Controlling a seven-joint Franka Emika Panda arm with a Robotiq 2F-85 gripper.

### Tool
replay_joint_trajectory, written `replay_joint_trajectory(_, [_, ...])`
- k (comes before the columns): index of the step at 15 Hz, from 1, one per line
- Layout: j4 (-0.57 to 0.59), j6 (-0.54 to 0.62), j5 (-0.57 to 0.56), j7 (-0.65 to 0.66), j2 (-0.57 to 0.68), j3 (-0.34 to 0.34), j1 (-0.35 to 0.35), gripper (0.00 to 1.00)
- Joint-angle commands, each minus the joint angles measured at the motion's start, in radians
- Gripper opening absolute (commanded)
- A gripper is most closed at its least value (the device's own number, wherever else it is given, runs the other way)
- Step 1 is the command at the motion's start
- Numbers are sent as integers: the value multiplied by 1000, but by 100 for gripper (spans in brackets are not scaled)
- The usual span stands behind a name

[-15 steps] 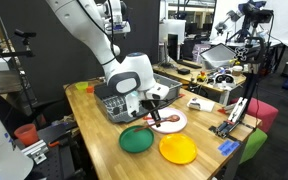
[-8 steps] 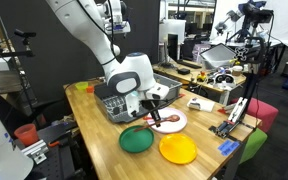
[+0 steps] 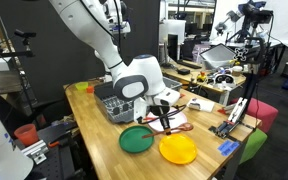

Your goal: Move the wooden spoon to the yellow plate

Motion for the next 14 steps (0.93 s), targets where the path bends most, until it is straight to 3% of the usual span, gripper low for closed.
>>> replay_joint_trajectory(1, [69, -44, 26, 34, 45, -10, -4, 3])
replay_joint_trajectory(6, [142, -90, 32, 71, 102, -5, -3, 3])
replay_joint_trajectory(13, [153, -89, 79, 85, 142, 31, -30, 3])
replay_joint_trajectory(14, [136, -74, 57, 86, 134, -3, 2, 11])
